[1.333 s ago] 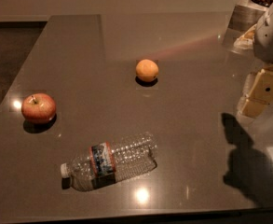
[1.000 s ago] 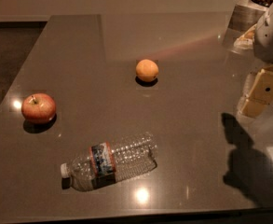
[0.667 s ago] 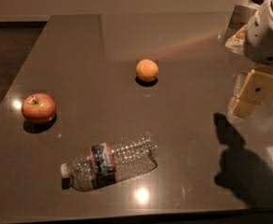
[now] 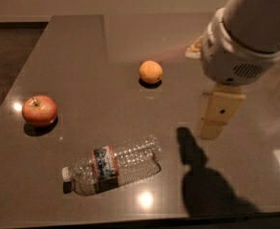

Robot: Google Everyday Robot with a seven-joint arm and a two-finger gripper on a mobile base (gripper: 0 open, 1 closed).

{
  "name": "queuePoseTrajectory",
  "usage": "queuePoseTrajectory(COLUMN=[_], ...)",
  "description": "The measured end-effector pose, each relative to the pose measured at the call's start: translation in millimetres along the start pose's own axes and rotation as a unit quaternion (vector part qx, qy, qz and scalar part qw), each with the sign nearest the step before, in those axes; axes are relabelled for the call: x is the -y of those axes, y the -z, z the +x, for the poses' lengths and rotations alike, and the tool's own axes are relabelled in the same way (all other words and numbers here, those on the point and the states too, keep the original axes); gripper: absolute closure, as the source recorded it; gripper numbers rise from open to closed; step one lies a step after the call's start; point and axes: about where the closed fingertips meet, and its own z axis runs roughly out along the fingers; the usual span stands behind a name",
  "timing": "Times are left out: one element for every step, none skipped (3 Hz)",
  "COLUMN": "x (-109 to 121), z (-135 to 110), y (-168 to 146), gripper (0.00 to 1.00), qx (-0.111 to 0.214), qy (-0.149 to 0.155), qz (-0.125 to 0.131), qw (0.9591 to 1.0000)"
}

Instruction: Place water bottle upright

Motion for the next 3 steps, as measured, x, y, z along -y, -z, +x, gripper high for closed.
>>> queuePoseTrajectory(x=[-19.0, -31.1, -36.7], z=[-31.6, -58.0, -79.1], y=[-16.6, -45.7, -70.7], gripper=[0.00, 0.00, 0.00], qx=[-0.006, -0.015, -0.019], qy=[0.044, 0.082, 0.105], qz=[-0.014, -0.041, -0.065], qw=[0.9989, 0.9957, 0.9922])
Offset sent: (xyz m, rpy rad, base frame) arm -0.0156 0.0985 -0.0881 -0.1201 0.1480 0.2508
